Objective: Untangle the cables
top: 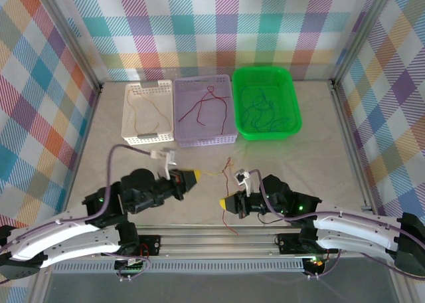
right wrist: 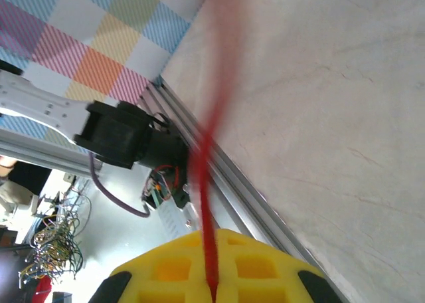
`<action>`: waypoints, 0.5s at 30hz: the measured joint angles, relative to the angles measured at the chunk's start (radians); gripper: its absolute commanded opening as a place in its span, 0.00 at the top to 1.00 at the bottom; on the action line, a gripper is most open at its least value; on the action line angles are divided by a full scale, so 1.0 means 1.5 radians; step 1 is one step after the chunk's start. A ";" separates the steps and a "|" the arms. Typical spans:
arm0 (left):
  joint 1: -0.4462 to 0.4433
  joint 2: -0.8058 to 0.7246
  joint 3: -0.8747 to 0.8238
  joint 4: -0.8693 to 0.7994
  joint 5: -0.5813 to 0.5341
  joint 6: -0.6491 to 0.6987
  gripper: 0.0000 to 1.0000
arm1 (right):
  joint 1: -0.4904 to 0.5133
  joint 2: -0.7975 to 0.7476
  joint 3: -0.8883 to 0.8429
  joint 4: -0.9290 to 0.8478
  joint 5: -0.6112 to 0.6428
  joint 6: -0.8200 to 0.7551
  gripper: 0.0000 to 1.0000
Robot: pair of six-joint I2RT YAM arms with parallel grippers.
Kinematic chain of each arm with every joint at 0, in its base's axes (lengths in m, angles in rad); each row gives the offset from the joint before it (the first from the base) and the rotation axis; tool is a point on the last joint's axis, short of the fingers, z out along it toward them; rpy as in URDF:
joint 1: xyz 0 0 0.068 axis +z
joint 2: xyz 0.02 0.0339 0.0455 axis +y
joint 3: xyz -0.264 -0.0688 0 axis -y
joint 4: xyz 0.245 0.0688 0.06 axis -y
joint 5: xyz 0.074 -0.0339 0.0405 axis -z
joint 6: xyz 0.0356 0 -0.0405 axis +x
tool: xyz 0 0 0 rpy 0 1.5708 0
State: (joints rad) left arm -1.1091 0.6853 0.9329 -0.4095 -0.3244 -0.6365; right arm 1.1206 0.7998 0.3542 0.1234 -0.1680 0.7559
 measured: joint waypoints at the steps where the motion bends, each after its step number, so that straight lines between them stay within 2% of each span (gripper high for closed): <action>1: 0.021 0.008 0.040 -0.018 -0.022 0.014 1.00 | 0.000 -0.004 -0.011 -0.001 0.002 0.003 1.00; 5: 0.110 0.053 0.193 -0.083 -0.067 0.073 1.00 | 0.000 -0.021 -0.055 -0.014 0.014 0.012 1.00; 9: 0.171 0.112 0.334 -0.134 -0.079 0.133 1.00 | 0.000 -0.035 -0.086 -0.022 0.028 0.019 1.00; 12: 0.186 0.153 0.409 -0.146 -0.056 0.164 1.00 | 0.000 -0.047 -0.096 -0.026 0.035 0.026 1.00; 15: 0.187 0.166 0.403 -0.143 0.008 0.176 1.00 | 0.000 -0.071 -0.095 -0.031 0.037 0.027 1.00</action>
State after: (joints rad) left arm -0.8288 0.9344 1.5375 -0.6235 -0.3119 -0.3729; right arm 1.1206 0.6926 0.2115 0.0776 -0.1131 0.7971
